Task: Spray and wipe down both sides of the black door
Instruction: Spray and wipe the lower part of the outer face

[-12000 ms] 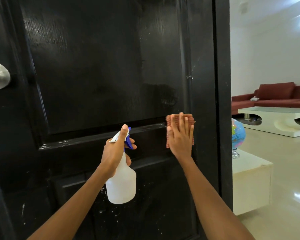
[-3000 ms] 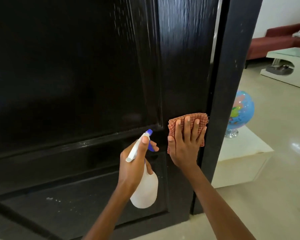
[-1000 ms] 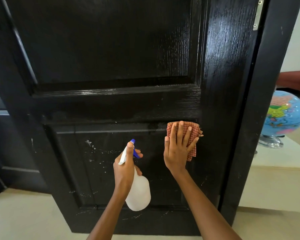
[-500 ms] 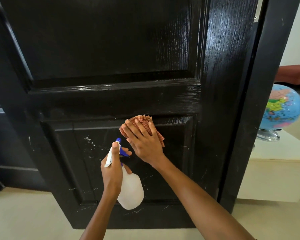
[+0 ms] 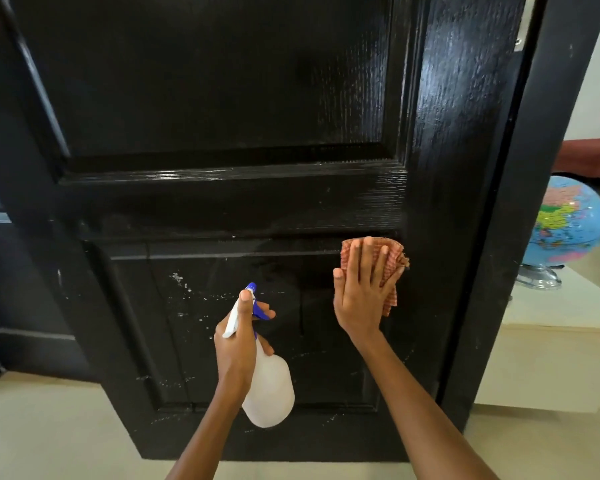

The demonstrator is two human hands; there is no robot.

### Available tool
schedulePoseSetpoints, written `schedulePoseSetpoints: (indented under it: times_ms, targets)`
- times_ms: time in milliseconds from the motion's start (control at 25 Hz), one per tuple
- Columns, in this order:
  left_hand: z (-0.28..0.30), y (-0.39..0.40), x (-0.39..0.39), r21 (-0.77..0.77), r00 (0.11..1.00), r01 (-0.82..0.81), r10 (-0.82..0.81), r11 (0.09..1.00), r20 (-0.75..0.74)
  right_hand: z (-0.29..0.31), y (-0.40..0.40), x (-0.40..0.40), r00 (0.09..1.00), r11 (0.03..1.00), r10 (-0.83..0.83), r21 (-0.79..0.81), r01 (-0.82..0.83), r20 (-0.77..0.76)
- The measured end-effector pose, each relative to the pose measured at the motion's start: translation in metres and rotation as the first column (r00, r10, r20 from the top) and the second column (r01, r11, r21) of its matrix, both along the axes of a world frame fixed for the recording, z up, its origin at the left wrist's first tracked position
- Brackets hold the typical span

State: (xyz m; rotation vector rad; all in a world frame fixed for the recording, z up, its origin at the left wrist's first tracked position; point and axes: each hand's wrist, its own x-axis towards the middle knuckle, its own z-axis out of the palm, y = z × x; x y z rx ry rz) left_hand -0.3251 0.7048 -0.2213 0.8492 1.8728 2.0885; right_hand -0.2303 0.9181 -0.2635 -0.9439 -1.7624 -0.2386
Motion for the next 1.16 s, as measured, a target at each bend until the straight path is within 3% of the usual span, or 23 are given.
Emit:
schedulePoseSetpoints:
  times_ms: [160, 440, 720, 800, 1000, 1160]
  targets:
    - [-0.001, -0.020, -0.031, -0.013, 0.994, -0.106, 0.106, 0.994, -0.008, 0.011, -0.029, -0.054, 0.996, 0.995, 0.034, 0.094, -0.042, 0.082]
    - [0.021, -0.061, -0.081, 0.010, 0.965, -0.260, 0.260, 0.966, -0.039, 0.026, -0.092, -0.147, 0.902, 0.924, 0.267, 0.176, -0.340, 0.340]
    - [0.021, -0.085, -0.104, 0.030, 0.935, -0.353, 0.354, 0.935, -0.033, 0.061, -0.127, -0.225, 0.651, 0.771, 0.256, 0.255, -0.584, 0.715]
    - [0.019, -0.086, -0.104, 0.028, 0.938, -0.345, 0.345, 0.938, -0.010, 0.066, -0.119, -0.214, 0.681, 0.764, 0.251, 0.291, -0.576, 0.688]
    - [0.013, -0.077, -0.095, 0.024, 0.959, -0.282, 0.281, 0.959, 0.033, 0.053, -0.075, -0.128, 0.847, 0.854, 0.180, 0.349, -0.387, 0.500]
    - [0.003, -0.064, -0.091, -0.002, 0.970, -0.235, 0.235, 0.972, 0.062, 0.049, -0.054, -0.096, 0.867, 0.847, 0.017, 0.453, -0.278, 0.499]
